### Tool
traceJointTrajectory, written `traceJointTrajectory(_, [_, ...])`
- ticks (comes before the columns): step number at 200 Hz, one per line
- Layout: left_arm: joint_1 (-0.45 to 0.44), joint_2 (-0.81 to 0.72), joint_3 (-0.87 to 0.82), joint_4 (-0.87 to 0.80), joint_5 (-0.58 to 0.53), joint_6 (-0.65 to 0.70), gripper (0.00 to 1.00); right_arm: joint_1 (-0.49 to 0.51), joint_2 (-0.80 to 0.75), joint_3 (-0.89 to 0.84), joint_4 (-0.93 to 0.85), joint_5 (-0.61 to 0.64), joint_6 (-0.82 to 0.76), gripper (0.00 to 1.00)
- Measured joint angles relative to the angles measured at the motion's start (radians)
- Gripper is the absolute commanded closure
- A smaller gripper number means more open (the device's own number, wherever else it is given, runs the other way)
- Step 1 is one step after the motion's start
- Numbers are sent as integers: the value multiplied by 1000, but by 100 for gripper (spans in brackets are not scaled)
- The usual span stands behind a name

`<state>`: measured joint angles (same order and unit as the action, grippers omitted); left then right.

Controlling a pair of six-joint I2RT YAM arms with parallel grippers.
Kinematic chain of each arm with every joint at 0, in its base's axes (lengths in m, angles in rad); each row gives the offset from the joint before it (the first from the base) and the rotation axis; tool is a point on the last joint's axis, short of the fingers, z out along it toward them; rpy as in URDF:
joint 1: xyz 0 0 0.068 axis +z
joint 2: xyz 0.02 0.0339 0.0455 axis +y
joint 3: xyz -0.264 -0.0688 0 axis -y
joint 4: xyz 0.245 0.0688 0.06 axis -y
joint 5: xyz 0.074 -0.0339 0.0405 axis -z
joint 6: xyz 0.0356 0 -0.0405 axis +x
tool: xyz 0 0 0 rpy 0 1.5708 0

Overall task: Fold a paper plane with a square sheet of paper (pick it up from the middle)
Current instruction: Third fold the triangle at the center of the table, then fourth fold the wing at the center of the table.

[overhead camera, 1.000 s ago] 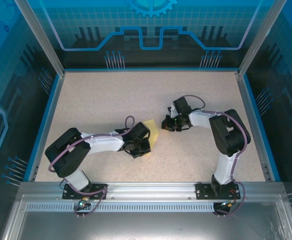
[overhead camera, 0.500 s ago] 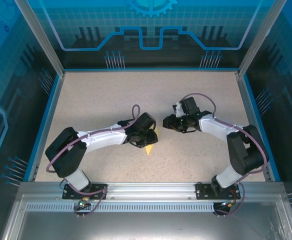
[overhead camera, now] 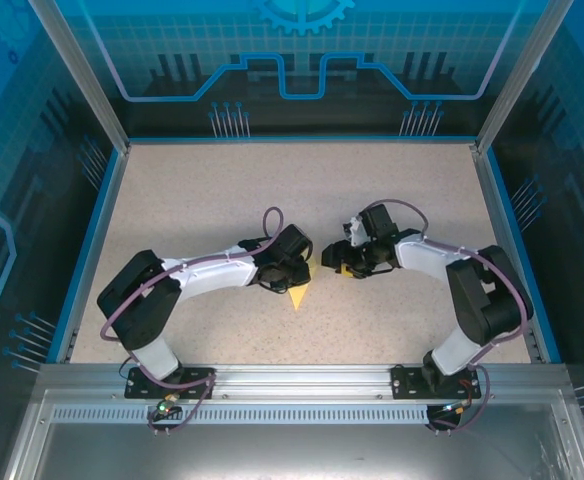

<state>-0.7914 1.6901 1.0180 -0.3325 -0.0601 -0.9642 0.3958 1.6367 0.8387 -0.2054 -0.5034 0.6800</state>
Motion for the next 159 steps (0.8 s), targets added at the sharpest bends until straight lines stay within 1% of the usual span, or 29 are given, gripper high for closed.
traceJointTrajectory(33, [9, 2, -12, 1, -18, -5, 81, 30, 78, 65, -3, -30, -9, 47])
traceJointTrajectory(54, [14, 2, -28, 0, -27, -6, 81, 51, 119, 112, -3, -53, -19, 48])
traceJointTrajectory(107, [16, 2, -58, -3, -41, -18, 81, 64, 192, 163, -6, -74, -34, 49])
traceJointTrajectory(135, [16, 2, -60, -3, -42, -28, 81, 64, 200, 168, -12, -74, -37, 48])
traceJointTrajectory(159, [16, 2, -60, -3, -42, -28, 81, 64, 216, 173, -9, -89, -47, 50])
